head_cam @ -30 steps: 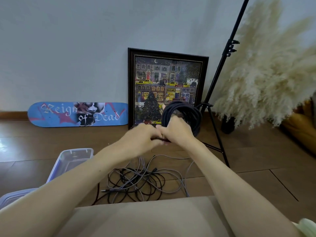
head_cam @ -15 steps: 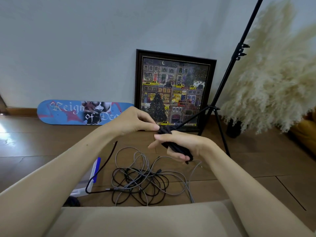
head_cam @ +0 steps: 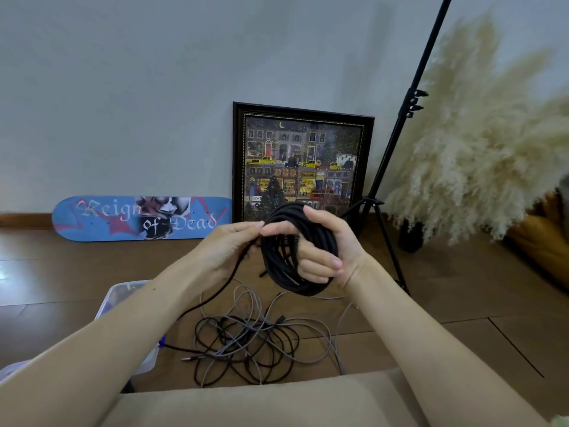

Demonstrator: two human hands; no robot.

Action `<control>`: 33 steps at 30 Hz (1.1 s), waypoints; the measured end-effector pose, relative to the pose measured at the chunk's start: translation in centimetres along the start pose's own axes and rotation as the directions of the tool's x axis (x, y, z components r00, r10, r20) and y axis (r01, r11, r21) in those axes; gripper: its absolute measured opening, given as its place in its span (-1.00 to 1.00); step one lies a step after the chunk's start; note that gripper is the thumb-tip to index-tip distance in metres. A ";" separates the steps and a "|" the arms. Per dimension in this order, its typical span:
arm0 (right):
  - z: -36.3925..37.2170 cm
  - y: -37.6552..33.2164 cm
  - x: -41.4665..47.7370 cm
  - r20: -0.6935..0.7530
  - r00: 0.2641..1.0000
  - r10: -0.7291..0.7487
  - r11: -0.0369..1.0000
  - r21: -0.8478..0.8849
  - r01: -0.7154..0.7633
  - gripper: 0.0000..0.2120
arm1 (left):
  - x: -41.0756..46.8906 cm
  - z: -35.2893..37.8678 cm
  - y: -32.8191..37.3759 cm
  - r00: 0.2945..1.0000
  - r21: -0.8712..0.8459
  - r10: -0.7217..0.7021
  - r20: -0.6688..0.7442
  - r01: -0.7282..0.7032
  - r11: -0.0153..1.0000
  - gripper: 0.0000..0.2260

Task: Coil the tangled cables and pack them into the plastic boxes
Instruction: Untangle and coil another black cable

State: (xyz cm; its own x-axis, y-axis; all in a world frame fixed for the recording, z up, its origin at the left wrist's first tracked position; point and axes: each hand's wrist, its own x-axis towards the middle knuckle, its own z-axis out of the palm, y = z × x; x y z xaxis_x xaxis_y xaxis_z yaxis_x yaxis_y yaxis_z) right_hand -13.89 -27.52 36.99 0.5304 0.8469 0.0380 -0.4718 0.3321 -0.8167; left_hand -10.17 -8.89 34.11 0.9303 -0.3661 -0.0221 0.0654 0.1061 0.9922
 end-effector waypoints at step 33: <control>0.2 0.0 0.8 -0.775 0.383 -0.503 0.861 -0.488 0.144 -0.70 | -2.8 5.1 0.1 0.970 0.570 -0.125 0.207 -0.016 0.821 -0.50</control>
State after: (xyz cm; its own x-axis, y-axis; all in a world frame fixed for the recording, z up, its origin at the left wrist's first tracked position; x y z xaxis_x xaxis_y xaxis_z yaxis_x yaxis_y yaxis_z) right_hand -13.59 -26.74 37.17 0.9861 -0.1648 -0.0206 0.0139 0.2056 -0.9785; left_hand -14.61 -12.56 34.90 0.8201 -0.5595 -0.1198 -0.1668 -0.4341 0.8853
